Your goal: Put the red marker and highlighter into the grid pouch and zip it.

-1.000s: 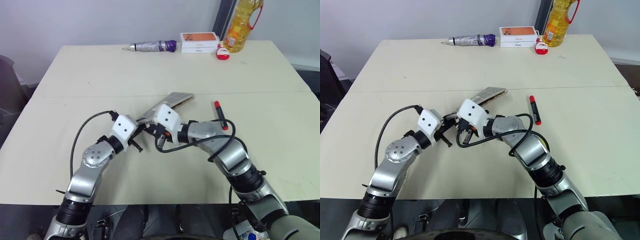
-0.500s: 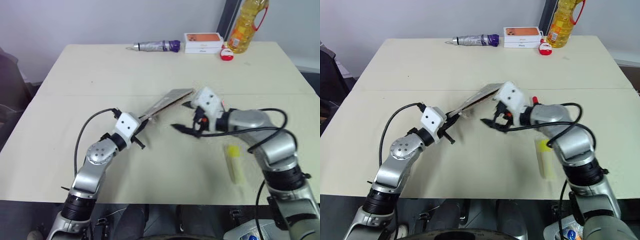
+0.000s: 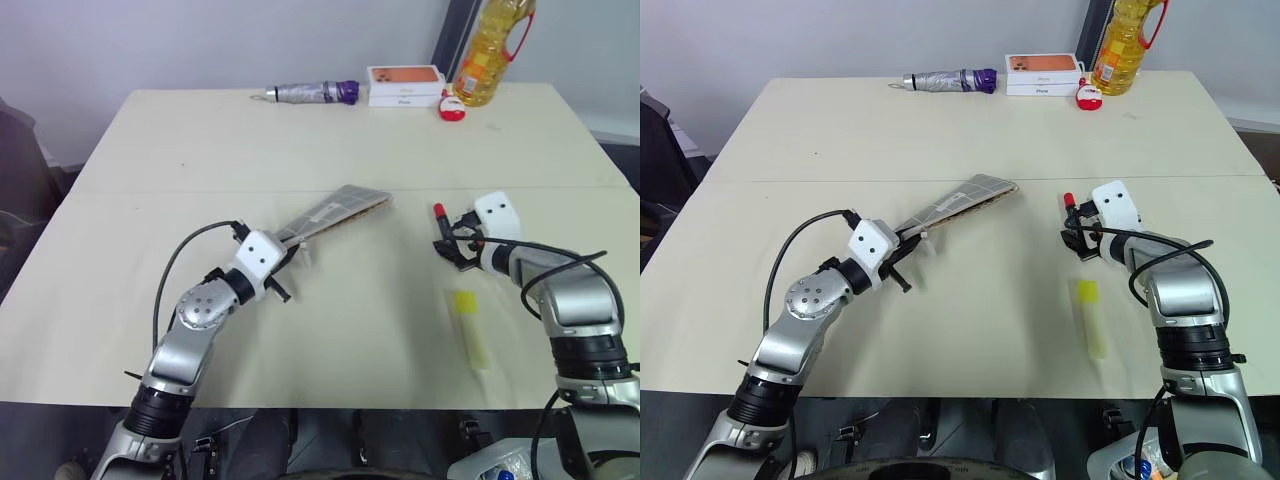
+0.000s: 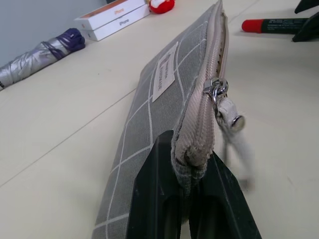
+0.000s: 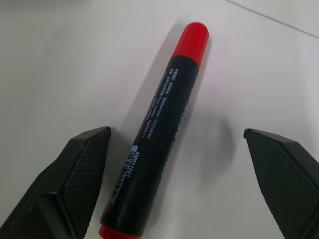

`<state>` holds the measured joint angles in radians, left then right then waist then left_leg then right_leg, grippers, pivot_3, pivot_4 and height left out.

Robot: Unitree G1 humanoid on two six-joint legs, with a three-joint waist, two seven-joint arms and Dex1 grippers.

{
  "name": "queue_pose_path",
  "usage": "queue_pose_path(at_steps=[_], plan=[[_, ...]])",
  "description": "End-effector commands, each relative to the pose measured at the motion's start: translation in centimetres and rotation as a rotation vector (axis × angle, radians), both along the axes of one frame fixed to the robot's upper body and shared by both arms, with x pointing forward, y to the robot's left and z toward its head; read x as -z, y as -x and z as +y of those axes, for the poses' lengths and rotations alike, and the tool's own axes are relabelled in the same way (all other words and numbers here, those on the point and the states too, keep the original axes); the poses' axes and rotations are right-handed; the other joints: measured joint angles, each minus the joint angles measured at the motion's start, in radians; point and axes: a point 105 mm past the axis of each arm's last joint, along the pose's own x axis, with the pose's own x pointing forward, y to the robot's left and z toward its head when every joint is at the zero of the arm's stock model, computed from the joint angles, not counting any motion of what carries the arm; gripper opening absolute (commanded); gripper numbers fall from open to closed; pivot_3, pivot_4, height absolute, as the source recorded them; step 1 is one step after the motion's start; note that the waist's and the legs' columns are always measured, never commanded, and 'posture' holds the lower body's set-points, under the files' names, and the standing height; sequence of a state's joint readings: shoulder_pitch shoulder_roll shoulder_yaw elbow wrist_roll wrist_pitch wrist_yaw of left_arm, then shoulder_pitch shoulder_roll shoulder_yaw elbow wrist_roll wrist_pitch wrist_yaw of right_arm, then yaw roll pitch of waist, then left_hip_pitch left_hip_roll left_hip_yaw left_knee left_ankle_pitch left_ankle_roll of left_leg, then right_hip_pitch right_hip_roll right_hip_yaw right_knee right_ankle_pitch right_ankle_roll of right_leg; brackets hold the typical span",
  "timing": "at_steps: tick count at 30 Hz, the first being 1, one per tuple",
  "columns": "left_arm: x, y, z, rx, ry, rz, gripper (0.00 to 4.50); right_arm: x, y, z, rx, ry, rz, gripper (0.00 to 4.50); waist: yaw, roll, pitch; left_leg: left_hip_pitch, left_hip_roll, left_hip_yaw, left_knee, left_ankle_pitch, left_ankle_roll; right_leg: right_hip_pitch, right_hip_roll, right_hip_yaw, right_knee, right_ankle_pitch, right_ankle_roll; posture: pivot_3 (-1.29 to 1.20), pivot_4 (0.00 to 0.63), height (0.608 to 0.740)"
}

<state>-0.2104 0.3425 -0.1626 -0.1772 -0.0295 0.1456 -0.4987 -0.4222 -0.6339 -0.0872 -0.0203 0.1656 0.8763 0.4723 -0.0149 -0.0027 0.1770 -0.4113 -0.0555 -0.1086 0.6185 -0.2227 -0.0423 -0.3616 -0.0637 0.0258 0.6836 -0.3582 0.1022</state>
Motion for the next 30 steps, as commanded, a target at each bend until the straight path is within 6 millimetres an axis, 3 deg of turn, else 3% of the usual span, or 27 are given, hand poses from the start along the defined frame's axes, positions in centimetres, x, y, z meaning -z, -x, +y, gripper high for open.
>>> queue_pose_path(at_steps=[1,5,6,9,15,30], plan=[[-0.8,0.0,-0.1,0.007,-0.002,-0.039,0.0,-0.1,0.3,0.1,0.001,-0.038,-0.004,2.54,0.001,0.0,0.0,0.0,0.0,0.0,0.001,0.0,0.0,0.001,0.0,0.0,0.0,0.0,0.0,0.0,0.15,0.74],[-0.8,-0.2,0.0,-0.004,0.003,-0.037,0.0,-1.2,0.1,0.5,-0.041,-0.015,-0.039,0.39,0.001,0.0,0.0,0.0,0.0,0.0,0.002,0.0,0.0,0.001,0.0,0.0,0.0,0.0,0.0,0.0,0.15,0.74],[-0.8,-0.3,0.0,-0.006,0.005,-0.037,0.0,-1.5,0.1,0.6,-0.055,0.0,-0.051,0.31,0.001,0.0,0.0,0.0,0.0,0.0,0.002,0.0,0.0,0.001,0.0,0.0,0.0,0.0,0.0,0.0,0.15,0.74],[-0.8,-0.4,0.0,-0.009,0.009,-0.039,0.0,-3.9,0.2,2.0,-0.214,0.162,-0.159,0.32,0.001,0.0,0.0,0.0,0.0,0.0,0.002,0.0,0.001,0.001,0.0,0.0,0.0,0.0,0.0,0.0,0.15,0.74],[-0.9,-0.4,-0.1,-0.006,0.014,-0.04,0.0,-5.5,2.2,4.6,-0.527,0.354,-0.265,0.32,0.001,0.0,0.001,0.0,0.0,0.0,0.002,-0.001,0.001,0.001,0.0,-0.001,-0.001,0.0,0.0,0.0,0.15,0.74],[-0.7,0.0,-0.6,0.03,-0.006,-0.043,0.0,-5.5,2.5,6.5,-0.621,0.358,-0.284,0.32,0.002,0.0,0.001,0.0,0.0,-0.001,0.004,-0.001,0.001,0.002,0.0,-0.001,-0.001,0.0,0.0,0.0,0.15,0.74]])
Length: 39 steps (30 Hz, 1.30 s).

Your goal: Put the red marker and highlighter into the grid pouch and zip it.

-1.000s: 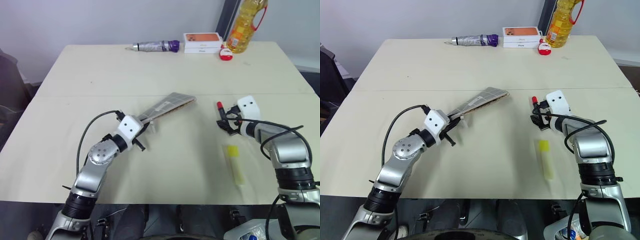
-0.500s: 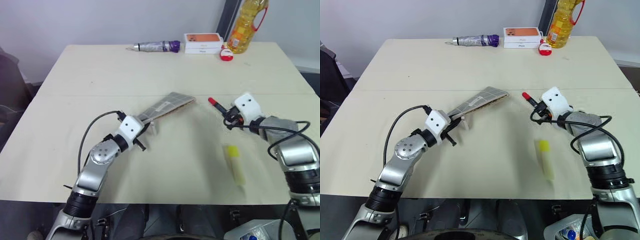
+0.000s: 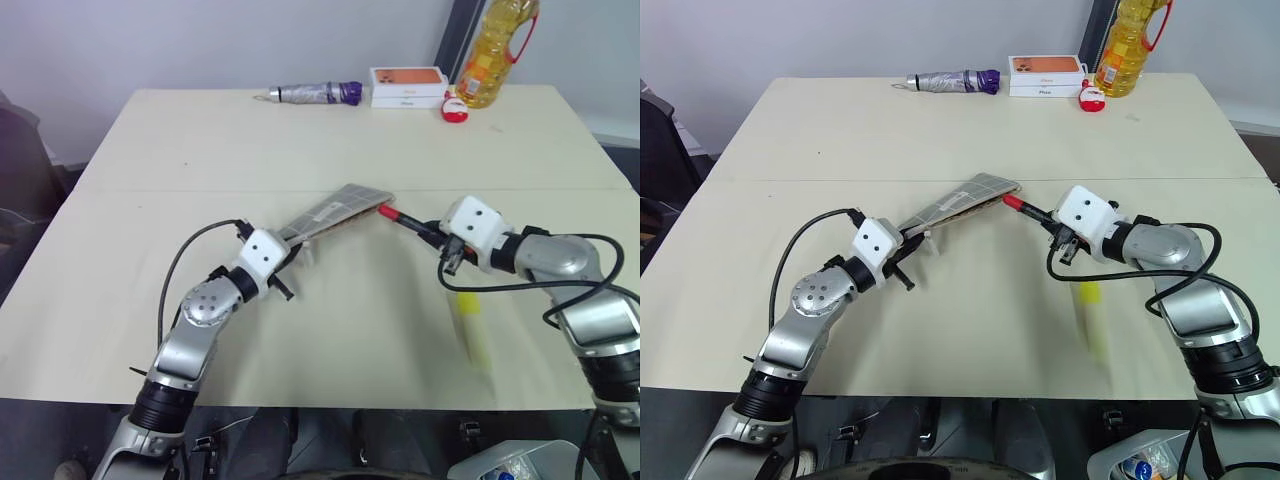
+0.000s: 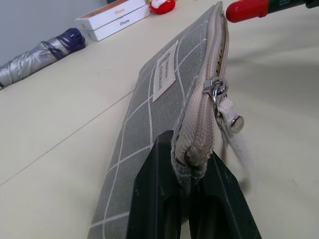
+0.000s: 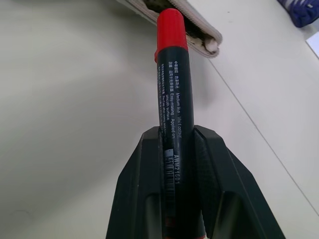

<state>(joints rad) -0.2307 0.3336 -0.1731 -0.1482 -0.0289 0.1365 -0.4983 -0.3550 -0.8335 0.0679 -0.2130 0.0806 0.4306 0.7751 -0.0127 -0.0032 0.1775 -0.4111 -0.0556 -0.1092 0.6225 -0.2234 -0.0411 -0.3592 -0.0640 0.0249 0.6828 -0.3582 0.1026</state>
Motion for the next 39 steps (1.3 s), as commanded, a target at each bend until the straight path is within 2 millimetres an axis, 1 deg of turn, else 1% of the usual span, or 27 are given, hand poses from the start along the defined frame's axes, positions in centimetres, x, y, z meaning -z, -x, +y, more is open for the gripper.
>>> queue_pose_path(at_steps=[1,7,9,12,15,17,19,21,23,25,27,28,29,31,33,35,37,39], plan=[[-0.7,0.4,-0.2,0.023,-0.011,-0.045,0.0,-1.4,-0.1,0.8,-0.034,0.009,-0.061,0.32,0.0,0.0,0.0,0.0,0.0,0.0,0.0,0.0,0.0,0.0,0.0,0.0,0.0,0.0,0.0,0.0,0.15,0.74],[-0.5,0.7,-0.5,0.044,-0.037,-0.051,0.0,-1.0,0.0,1.3,-0.068,0.076,-0.059,0.32,0.0,0.0,0.0,0.0,0.0,0.0,0.0,0.0,0.0,0.0,0.0,0.0,0.0,0.0,0.0,0.0,0.15,0.74],[-0.3,1.0,-0.8,0.076,-0.09,-0.07,0.0,-0.8,0.1,1.7,-0.104,0.149,-0.077,0.32,-0.001,0.0,0.0,0.0,0.0,0.0,0.0,0.0,0.0,0.0,0.0,0.0,0.0,0.0,0.0,0.0,0.15,0.74],[-0.1,1.4,-1.1,0.118,-0.151,-0.09,0.0,-0.5,0.4,2.7,-0.17,0.225,-0.092,0.32,-0.001,0.0,0.0,0.0,0.0,0.0,0.0,0.0,0.0,0.0,0.0,0.0,0.0,0.0,0.0,0.0,0.15,0.74],[0.6,2.0,-1.4,0.185,-0.243,-0.107,0.0,0.2,0.8,3.7,-0.261,0.339,-0.104,0.32,-0.001,0.0,0.0,0.0,0.0,0.0,0.0,0.0,0.0,0.0,0.0,0.0,0.0,0.0,0.0,0.0,0.15,0.74],[0.9,2.3,-1.7,0.218,-0.269,-0.108,0.0,0.6,1.1,4.7,-0.324,0.394,-0.122,0.32,-0.001,0.0,0.0,0.0,0.0,0.0,0.0,0.0,0.0,0.0,0.0,0.0,0.0,0.0,0.0,0.0,0.15,0.74],[0.9,2.6,-2.1,0.251,-0.28,-0.107,0.0,0.8,1.3,5.9,-0.383,0.419,-0.141,0.32,-0.001,0.0,0.0,0.0,0.0,0.0,0.0,0.0,0.0,0.0,0.0,0.0,0.0,0.0,0.0,0.0,0.15,0.74],[1.0,3.0,-2.5,0.279,-0.288,-0.107,0.0,0.6,1.1,7.0,-0.422,0.432,-0.167,0.32,-0.002,0.0,0.0,0.0,0.0,0.0,0.0,0.0,0.0,0.0,0.0,0.0,0.0,0.0,0.0,0.0,0.15,0.74],[0.9,3.0,-2.5,0.281,-0.284,-0.106,0.0,0.3,0.9,7.5,-0.436,0.42,-0.162,0.32,-0.003,0.0,0.0,0.0,0.0,0.0,0.0,0.0,0.0,0.0,0.0,0.0,0.0,0.0,0.0,0.0,0.15,0.74],[0.7,2.9,-2.4,0.266,-0.272,-0.104,0.0,0.1,0.8,7.3,-0.424,0.405,-0.145,1.34,-0.001,0.0,0.0,0.0,0.0,-0.001,0.0,0.0,0.0,0.0,0.0,0.0,0.0,0.0,0.0,0.0,0.15,0.74],[0.4,2.7,-2.2,0.243,-0.251,-0.099,0.0,-0.3,0.6,6.8,-0.4,0.392,-0.143,2.23,0.002,0.0,0.0,0.0,0.0,-0.001,0.0,0.0,0.0,0.0,0.0,0.0,-0.001,0.0,0.0,0.0,0.15,0.74],[0.3,2.5,-2.0,0.228,-0.235,-0.094,0.0,-0.8,0.4,6.6,-0.38,0.371,-0.148,2.82,0.002,0.0,0.0,0.0,0.0,-0.001,0.0,0.0,0.0,0.0,0.0,0.0,-0.001,0.0,0.0,0.0,0.15,0.74],[0.1,2.4,-1.9,0.213,-0.217,-0.088,0.0,-1.3,0.3,6.3,-0.358,0.343,-0.15,3.21,0.002,0.0,0.0,0.0,0.0,-0.001,0.0,0.0,0.0,0.0,0.0,0.0,-0.001,0.0,0.0,0.0,0.15,0.74],[-0.2,2.0,-1.7,0.174,-0.168,-0.067,0.0,-2.5,0.2,5.5,-0.3,0.248,-0.132,4.28,0.001,0.0,0.0,0.0,0.0,-0.001,0.0,0.0,0.0,0.0,0.0,0.0,-0.001,0.0,0.0,0.0,0.15,0.74],[-0.5,1.4,-1.4,0.129,-0.119,-0.05,0.0,-3.3,0.5,4.2,-0.241,0.162,-0.087,4.28,0.001,0.0,0.0,0.0,0.0,-0.001,0.0,0.0,0.0,0.0,-0.001,0.0,-0.001,0.0,0.0,0.0,0.15,0.74],[-0.7,0.8,-1.2,0.078,-0.088,-0.047,0.0,-3.5,0.9,2.3,-0.158,0.078,-0.022,4.28,0.002,0.0,0.0,0.0,0.0,-0.001,0.0,0.0,0.0,0.001,-0.001,0.0,-0.001,0.0,0.0,0.0,0.15,0.74],[-0.7,0.4,-1.2,0.05,-0.058,-0.038,0.0,-3.0,1.5,0.7,-0.085,0.016,0.034,4.28,0.006,0.0,0.0,0.0,0.0,-0.001,0.0,0.0,0.001,0.001,-0.001,0.0,-0.001,0.0,0.0,0.0,0.15,0.74],[-0.6,0.1,-1.4,0.039,-0.051,-0.034,0.0,-2.1,2.3,-0.9,0.001,-0.044,0.096,4.28,0.006,-0.001,0.0,0.0,0.0,-0.001,0.001,-0.001,0.001,0.002,-0.001,0.0,-0.001,0.0,0.0,0.0,0.15,0.74]])
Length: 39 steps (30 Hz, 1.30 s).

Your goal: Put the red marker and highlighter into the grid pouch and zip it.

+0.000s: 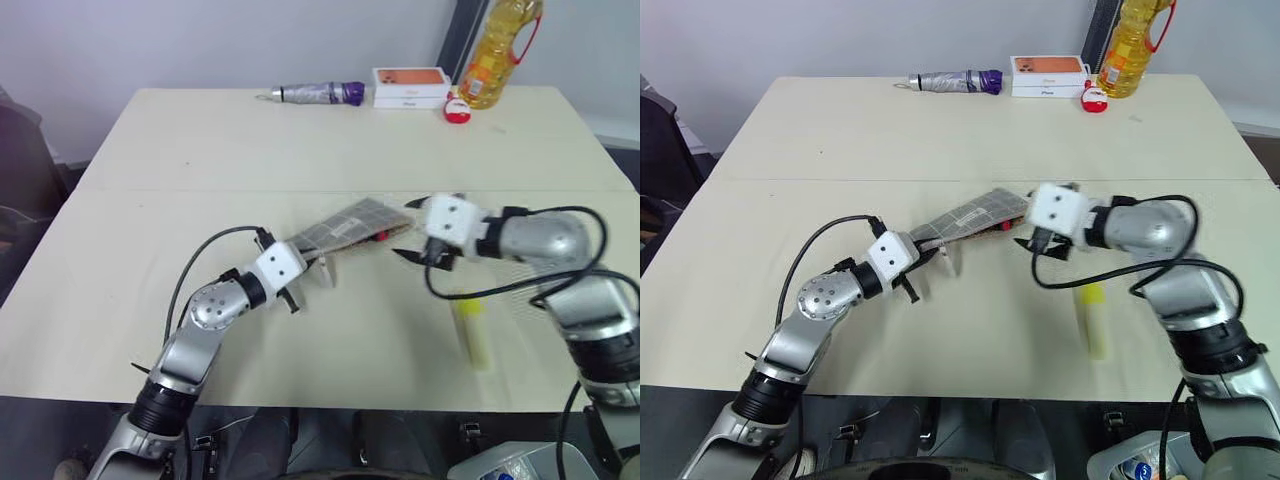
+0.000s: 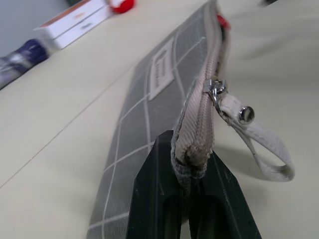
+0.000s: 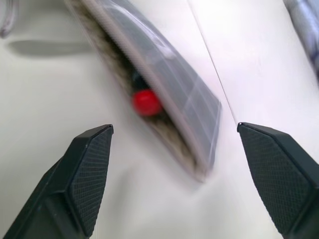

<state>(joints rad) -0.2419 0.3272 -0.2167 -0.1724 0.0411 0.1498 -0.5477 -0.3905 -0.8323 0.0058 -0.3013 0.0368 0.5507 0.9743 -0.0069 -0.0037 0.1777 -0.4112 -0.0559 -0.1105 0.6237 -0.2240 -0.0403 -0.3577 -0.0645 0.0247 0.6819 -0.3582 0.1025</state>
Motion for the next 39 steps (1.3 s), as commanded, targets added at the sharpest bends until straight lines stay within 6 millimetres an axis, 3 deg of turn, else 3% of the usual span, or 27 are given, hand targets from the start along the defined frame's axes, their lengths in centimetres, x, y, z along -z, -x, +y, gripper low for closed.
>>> queue_pose_path(at_steps=[1,5,9,17,20,21,25,28,31,35,39], plan=[[-0.7,-0.6,0.0,-0.034,0.03,-0.021,0.0,0.1,1.9,-2.4,0.133,-0.106,0.072,4.28,0.0,0.0,0.0,0.0,0.0,0.0,0.0,0.0,0.0,0.0,0.0,0.0,0.0,0.0,0.0,0.0,0.15,0.74],[-0.4,-1.0,-0.8,-0.018,0.038,-0.013,0.0,1.9,5.2,-4.4,0.283,-0.196,0.214,4.28,0.0,0.0,0.0,0.0,0.0,0.0,0.0,0.0,0.0,0.0,0.0,0.0,0.0,0.0,0.0,0.0,0.15,0.74],[-0.1,-1.3,-1.8,0.031,0.035,-0.007,0.0,3.8,8.4,-5.1,0.402,-0.242,0.319,4.28,-0.001,0.0,0.0,0.0,0.0,0.001,0.001,0.0,0.001,0.001,0.001,-0.001,0.0,0.0,0.0,0.0,0.15,0.74],[0.0,-1.4,-2.9,0.106,0.023,-0.01,0.0,7.4,11.7,-6.4,0.564,-0.22,0.428,4.28,0.0,-0.001,0.0,0.0,0.0,0.001,0.003,-0.001,0.001,0.002,0.0,-0.001,0.001,0.0,0.001,0.0,0.15,0.74],[0.1,-1.4,-3.0,0.114,0.023,-0.01,0.0,8.0,12.2,-6.2,0.567,-0.229,0.461,3.43,-0.001,-0.001,0.0,0.0,0.0,0.0,0.004,-0.001,0.001,0.002,0.001,-0.001,0.001,0.0,0.001,0.0,0.15,0.74],[0.0,-1.5,-2.9,0.114,0.024,-0.01,0.0,8.1,12.3,-6.1,0.556,-0.225,0.464,2.92,-0.001,-0.001,0.0,0.0,0.0,0.0,0.004,-0.001,0.001,0.002,0.001,-0.001,0.001,0.0,0.001,0.0,0.15,0.74],[0.0,-1.4,-2.8,0.112,0.026,-0.011,0.0,7.8,11.8,-6.1,0.537,-0.204,0.438,0.92,-0.001,-0.001,0.0,0.0,0.0,0.0,0.004,-0.001,0.002,0.002,0.001,-0.001,0.001,0.0,0.001,0.0,0.15,0.74],[0.0,-1.4,-2.7,0.107,0.028,-0.013,0.0,6.4,9.9,-6.6,0.499,-0.12,0.313,0.85,-0.004,-0.001,0.0,0.0,0.0,0.001,0.004,-0.001,0.002,0.002,0.001,-0.001,0.001,0.0,0.001,0.0,0.15,0.74],[0.0,-1.4,-2.7,0.105,0.026,-0.017,0.0,3.3,7.1,-6.6,0.45,-0.084,0.147,0.85,-0.008,-0.001,0.0,0.001,0.0,0.001,0.004,-0.001,0.002,0.002,0.001,-0.001,0.001,0.0,0.001,0.0,0.15,0.74],[-0.2,-1.4,-2.6,0.1,0.02,-0.032,0.0,-0.2,4.1,-5.2,0.351,-0.06,0.018,0.85,-0.004,-0.002,0.0,0.001,0.0,0.001,0.003,-0.001,0.001,0.002,0.001,-0.001,0.001,0.0,0.001,0.0,0.15,0.74],[-0.5,-1.5,-2.7,0.091,0.024,-0.044,0.0,-0.7,2.8,-3.7,0.306,-0.085,0.021,0.85,-0.001,-0.002,0.001,0.0,0.0,0.001,0.003,-0.001,0.002,0.002,0.001,-0.001,0.0,0.0,0.001,0.0,0.15,0.74]])
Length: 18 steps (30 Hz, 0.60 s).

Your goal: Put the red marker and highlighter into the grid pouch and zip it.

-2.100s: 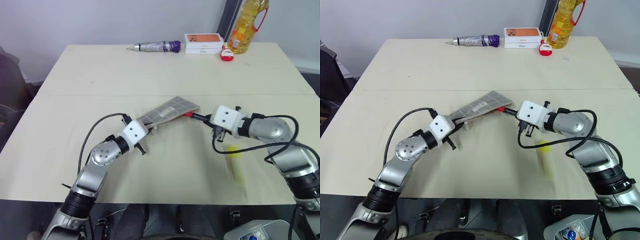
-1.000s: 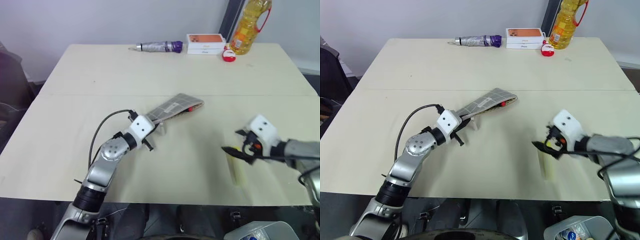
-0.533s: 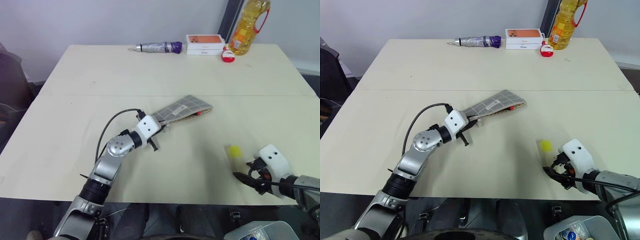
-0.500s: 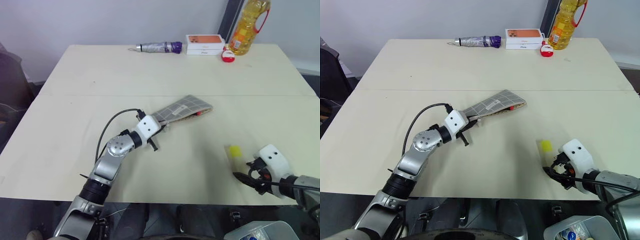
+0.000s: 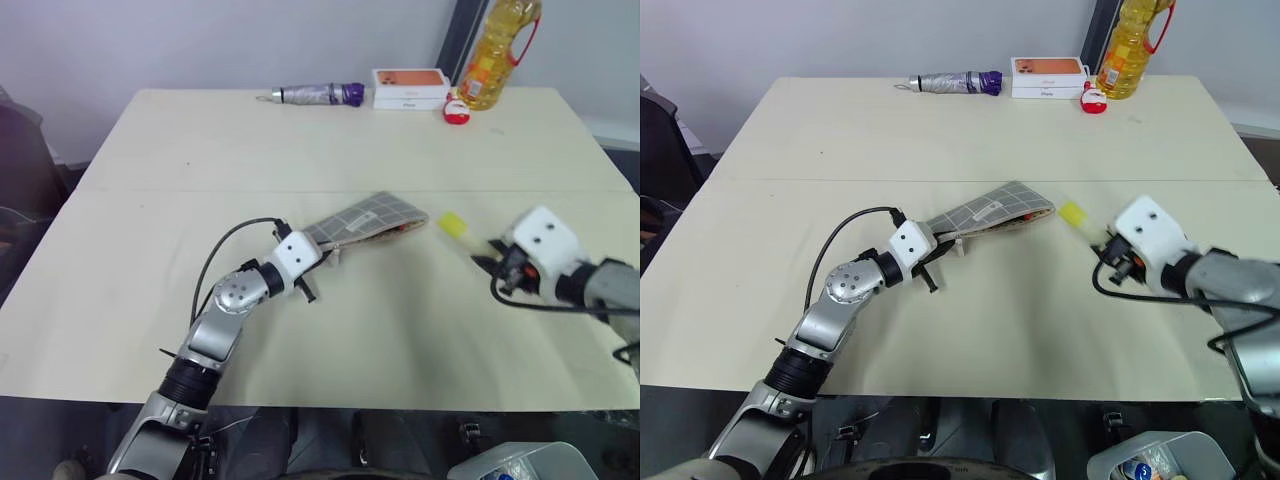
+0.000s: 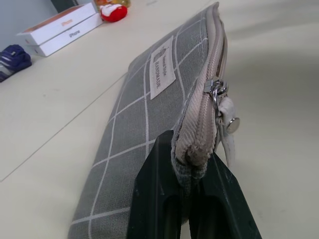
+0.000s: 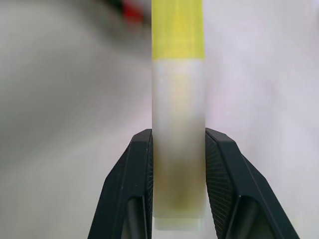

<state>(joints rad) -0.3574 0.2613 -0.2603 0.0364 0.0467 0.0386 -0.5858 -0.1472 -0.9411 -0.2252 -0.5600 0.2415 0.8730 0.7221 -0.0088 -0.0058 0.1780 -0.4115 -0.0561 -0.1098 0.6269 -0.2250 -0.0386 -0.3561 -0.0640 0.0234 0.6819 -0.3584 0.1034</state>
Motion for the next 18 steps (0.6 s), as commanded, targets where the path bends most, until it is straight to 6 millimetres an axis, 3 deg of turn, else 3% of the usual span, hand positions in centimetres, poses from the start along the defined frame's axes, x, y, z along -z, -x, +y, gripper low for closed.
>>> queue_pose_path(at_steps=[1,18], plan=[[-1.3,0.0,-0.1,-0.005,0.018,-0.053,0.0,0.0,-0.7,1.0,-0.036,-0.007,0.007,0.85,0.001,0.0,0.0,0.0,0.0,0.0,0.0,0.0,0.0,0.0,0.0,0.0,0.0,0.0,0.0,0.0,0.15,0.74],[-2.1,0.8,-0.6,0.01,0.007,-0.084,0.0,1.8,-2.1,3.3,-0.118,-0.011,0.071,0.85,-0.002,0.0,0.0,0.0,0.0,0.0,0.001,0.0,0.0,0.0,0.0,0.0,0.0,0.0,0.0,0.0,0.15,0.74]])
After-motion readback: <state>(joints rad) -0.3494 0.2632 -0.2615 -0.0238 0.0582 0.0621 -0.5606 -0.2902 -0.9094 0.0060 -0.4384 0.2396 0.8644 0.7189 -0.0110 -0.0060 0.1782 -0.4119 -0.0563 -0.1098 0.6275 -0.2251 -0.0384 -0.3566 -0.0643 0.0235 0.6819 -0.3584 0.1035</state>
